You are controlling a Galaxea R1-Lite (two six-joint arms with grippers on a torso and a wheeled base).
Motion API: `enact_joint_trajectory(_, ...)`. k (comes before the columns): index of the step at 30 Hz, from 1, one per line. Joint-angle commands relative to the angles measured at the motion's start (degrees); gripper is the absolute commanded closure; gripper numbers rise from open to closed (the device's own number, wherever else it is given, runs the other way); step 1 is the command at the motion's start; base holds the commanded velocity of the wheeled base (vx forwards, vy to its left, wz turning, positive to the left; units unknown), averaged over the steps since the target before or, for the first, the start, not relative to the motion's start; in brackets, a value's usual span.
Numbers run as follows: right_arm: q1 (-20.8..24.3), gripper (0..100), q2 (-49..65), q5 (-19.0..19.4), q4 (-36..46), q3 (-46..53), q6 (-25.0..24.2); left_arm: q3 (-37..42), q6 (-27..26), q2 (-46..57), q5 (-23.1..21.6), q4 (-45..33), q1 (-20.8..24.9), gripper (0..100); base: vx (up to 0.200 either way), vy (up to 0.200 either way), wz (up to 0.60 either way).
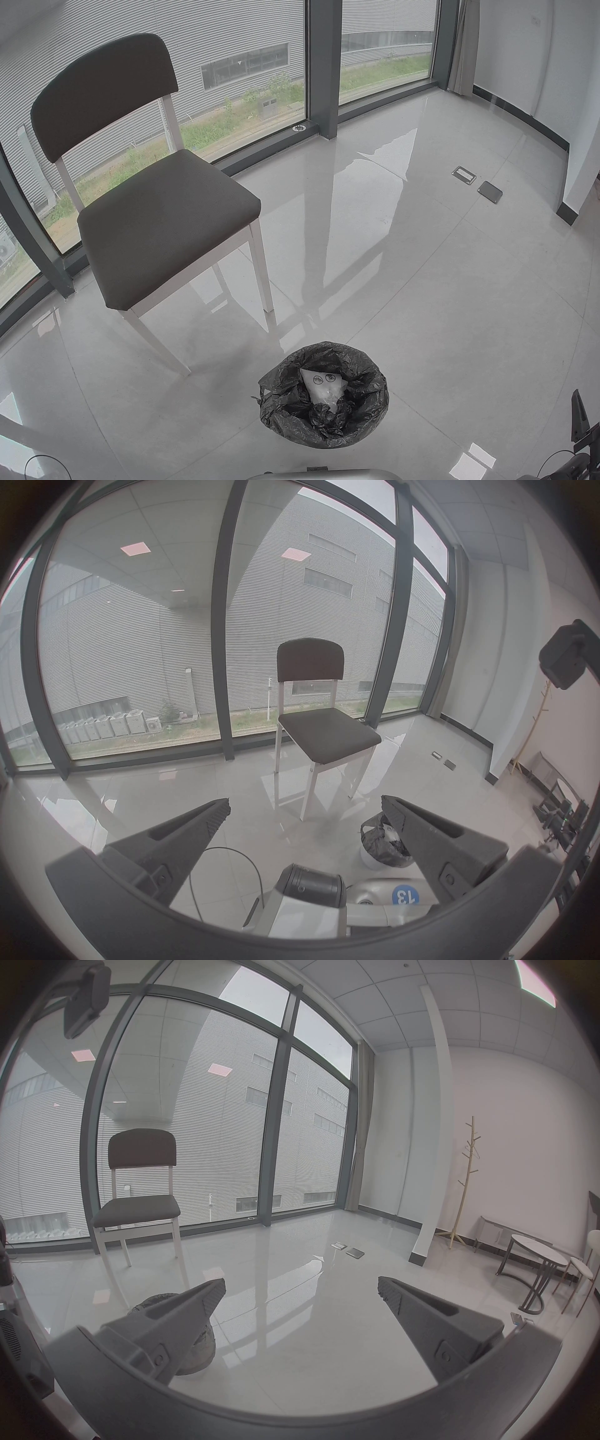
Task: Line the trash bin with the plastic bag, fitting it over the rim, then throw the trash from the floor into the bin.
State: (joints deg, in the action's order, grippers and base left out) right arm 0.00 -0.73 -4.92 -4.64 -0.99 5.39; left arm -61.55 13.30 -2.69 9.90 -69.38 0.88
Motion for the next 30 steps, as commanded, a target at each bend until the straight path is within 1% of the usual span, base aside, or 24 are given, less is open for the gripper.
enact_joint_trajectory(1, 0.0, 0, 0.6, -0.2, -0.1, 1.0, -1.4, 12.5, 0.2, 2.5, -0.3, 11.5, -0.9, 0, 0.000, 0.000, 0.00)
enact_joint_trajectory(2, 0.0, 0, 0.6, -0.3, -0.1, 1.0, -1.3, 14.8, 0.1, 2.5, -0.5, 14.6, -0.9, 0, 0.000, 0.000, 0.00)
enact_joint_trajectory(3, 0.0, 0, 0.6, -0.7, -0.1, 1.0, -1.1, 18.6, -0.2, 2.5, -0.7, 19.9, -0.9, 0, 0.000, 0.000, 0.00)
enact_joint_trajectory(6, 0.0, 0, 0.6, -1.1, 0.0, 1.0, -1.1, 35.7, -2.6, 2.5, -1.4, 40.2, -0.8, 0, 0.000, 0.000, 0.00)
enact_joint_trajectory(7, 0.0, 0, 0.6, -1.1, 0.0, 1.0, -1.1, 43.6, -4.3, 2.6, -1.4, 48.8, -0.8, 0, 0.000, 0.000, 0.00)
enact_joint_trajectory(9, 0.0, 0, 0.6, -1.1, 0.1, 1.0, -0.7, 55.6, -8.7, 2.6, -2.1, 62.5, -0.8, 0, 0.000, 0.000, 0.00)
enact_joint_trajectory(10, 0.0, 0, 0.6, -1.1, 0.1, 1.0, -0.4, 59.9, -11.4, 2.7, -2.8, 68.4, -0.9, 0, 0.000, 0.000, 0.00)
enact_joint_trajectory(11, 0.0, 0, 0.6, -1.1, 0.2, 1.0, 0.1, 61.6, -12.9, 2.3, -4.2, 72.6, -0.8, 0, 0.000, 0.000, 0.00)
enact_joint_trajectory(12, 0.0, 0, 0.6, -1.1, 0.0, 1.0, 0.8, 61.6, -12.9, 2.3, -5.3, 73.2, -0.7, 0, 0.000, 0.000, 0.00)
enact_joint_trajectory(14, 0.0, 0, 0.6, -1.0, -0.1, 1.0, 1.0, 61.1, -12.4, 2.5, -6.7, 71.1, -0.7, 0, 0.000, 0.000, 0.00)
enact_joint_trajectory(15, 0.0, 0, 0.6, -1.0, -0.1, 1.0, 0.9, 60.3, -11.9, 2.6, -8.8, 67.0, -0.8, 0, 0.000, 0.000, 0.00)
enact_joint_trajectory(16, 0.0, 0, 0.6, -1.0, -0.1, 1.0, 0.9, 60.1, -12.2, 2.5, -9.6, 65.9, -0.8, 0, 0.000, 0.000, 0.00)
enact_joint_trajectory(19, 0.0, 0, 0.6, -0.4, 0.1, 1.0, 0.1, 60.2, -14.0, 2.5, -10.3, 65.9, -0.7, 0, 0.000, 0.000, 0.00)
enact_joint_trajectory(21, 0.0, 0, 0.6, -0.3, 0.3, 1.0, -0.3, 60.1, -14.0, 2.5, -10.3, 65.9, -0.8, 0, 0.000, 0.000, 0.00)
enact_joint_trajectory(23, 0.0, 0, 0.6, 1.1, 1.1, 0.8, -3.1, 60.2, -13.1, 2.5, -10.0, 66.0, -0.8, 0, 0.000, 0.000, 0.00)
enact_joint_trajectory(25, 0.0, 0, 0.6, 1.2, 1.0, 0.8, -5.0, 60.2, -13.4, 2.5, -9.9, 66.1, -0.8, 0, 0.000, 0.000, 0.00)
enact_joint_trajectory(29, 0.0, 0, 0.6, 1.7, 0.5, 1.0, -4.8, 60.3, -13.6, 2.6, -10.0, 66.1, -0.9, 0, 0.000, 0.000, 0.00)
enact_joint_trajectory(30, 0.0, 0, 0.6, 4.4, 0.0, 1.0, -4.4, 60.3, -13.3, 2.6, -10.0, 66.1, -0.9, 0, 0.000, 0.000, 0.00)
